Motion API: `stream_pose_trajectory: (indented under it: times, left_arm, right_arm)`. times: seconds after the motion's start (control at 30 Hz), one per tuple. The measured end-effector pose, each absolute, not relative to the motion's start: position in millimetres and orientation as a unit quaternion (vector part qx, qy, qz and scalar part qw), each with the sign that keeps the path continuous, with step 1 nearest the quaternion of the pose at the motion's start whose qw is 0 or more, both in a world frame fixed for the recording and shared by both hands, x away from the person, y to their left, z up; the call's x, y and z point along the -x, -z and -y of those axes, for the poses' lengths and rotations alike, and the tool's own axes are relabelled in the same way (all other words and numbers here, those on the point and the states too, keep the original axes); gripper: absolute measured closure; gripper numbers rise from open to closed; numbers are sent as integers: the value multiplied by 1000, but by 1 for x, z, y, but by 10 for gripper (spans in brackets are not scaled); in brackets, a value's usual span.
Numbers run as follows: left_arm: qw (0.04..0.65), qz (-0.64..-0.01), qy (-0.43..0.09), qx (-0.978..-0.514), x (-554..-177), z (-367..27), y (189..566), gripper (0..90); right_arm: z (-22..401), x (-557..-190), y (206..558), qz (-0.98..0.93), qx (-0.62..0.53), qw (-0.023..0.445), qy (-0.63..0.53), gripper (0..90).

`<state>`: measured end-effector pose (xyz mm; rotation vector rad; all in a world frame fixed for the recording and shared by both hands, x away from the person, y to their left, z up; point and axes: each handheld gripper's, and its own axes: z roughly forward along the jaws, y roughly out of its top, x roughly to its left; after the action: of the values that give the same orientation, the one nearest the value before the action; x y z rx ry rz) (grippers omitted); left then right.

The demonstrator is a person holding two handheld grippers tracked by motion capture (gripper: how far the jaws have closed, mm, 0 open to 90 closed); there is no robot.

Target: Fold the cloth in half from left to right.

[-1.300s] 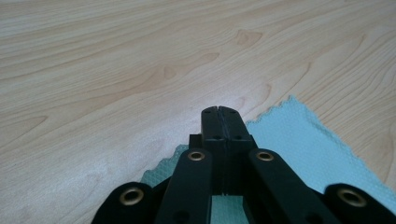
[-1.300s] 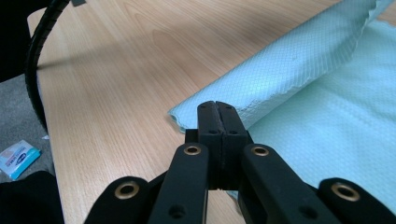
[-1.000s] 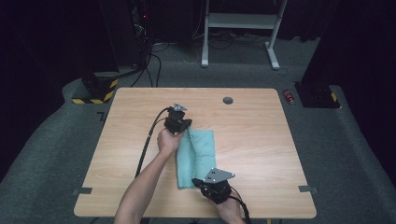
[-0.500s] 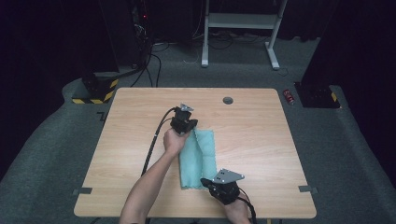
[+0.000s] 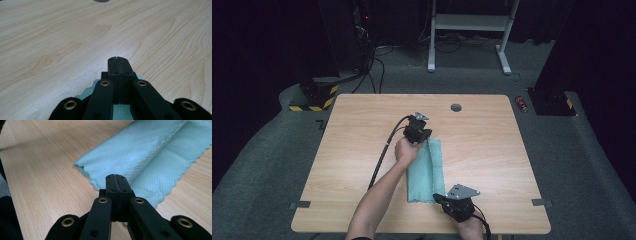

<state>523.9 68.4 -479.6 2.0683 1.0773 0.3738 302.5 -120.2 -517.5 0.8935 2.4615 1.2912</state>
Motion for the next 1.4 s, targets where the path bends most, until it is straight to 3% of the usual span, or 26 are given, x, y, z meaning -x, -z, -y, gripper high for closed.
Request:
stream_pose_trajectory:
  times: [1.23, 1.4]
  left_arm:
    - [352, -406, -142, -831, -535, -28, 503, 888]
    - [356, -402, -133, -833, -535, -28, 503, 826]
  right_arm:
    - [137, -302, 522, -845, -333, 121, -401, 897]
    - [138, -303, 522, -843, -335, 118, -404, 847]
